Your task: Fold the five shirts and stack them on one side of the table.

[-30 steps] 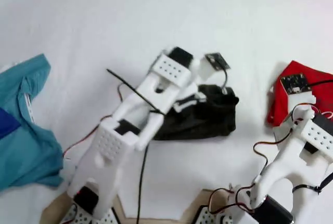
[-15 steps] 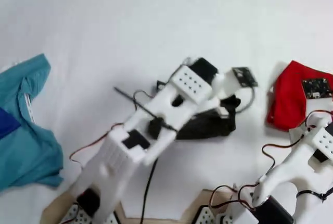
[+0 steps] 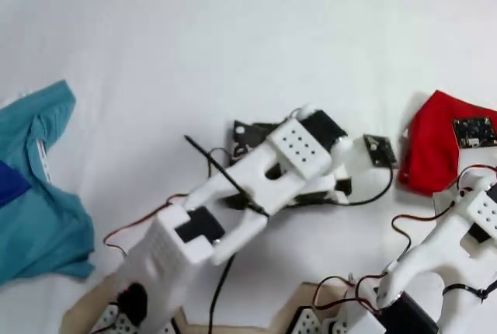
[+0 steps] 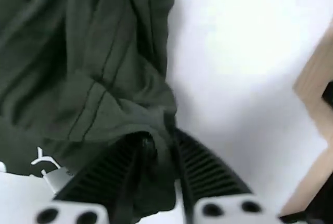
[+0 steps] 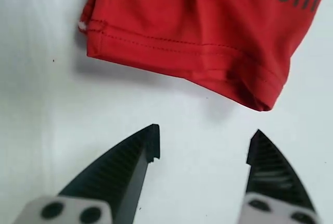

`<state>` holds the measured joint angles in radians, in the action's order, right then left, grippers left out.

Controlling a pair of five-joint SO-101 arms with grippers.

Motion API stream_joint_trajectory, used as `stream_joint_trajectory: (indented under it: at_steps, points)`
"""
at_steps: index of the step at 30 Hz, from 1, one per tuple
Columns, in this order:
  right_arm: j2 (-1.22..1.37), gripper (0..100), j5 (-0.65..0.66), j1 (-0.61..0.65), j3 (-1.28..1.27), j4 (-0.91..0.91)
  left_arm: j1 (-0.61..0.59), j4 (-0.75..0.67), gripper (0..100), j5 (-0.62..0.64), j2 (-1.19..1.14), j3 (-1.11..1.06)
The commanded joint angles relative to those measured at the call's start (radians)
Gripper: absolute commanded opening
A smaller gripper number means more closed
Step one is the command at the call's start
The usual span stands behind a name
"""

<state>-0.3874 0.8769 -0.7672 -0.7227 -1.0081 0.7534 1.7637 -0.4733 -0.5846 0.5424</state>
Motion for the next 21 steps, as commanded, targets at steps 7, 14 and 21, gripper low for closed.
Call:
stream_joint_trajectory:
  at_steps: [7,14,21]
  points:
    - [-0.042,28.3,0.008,-0.005,0.011,0.010,-0.138,0.012,21,0.003,0.192,0.183]
    - [-0.042,28.3,0.008,0.005,0.011,0.008,-0.399,-0.201,21,0.054,0.037,0.087]
    - [-0.042,28.3,0.008,0.002,0.011,0.010,-0.381,-0.318,21,0.097,-0.170,0.114]
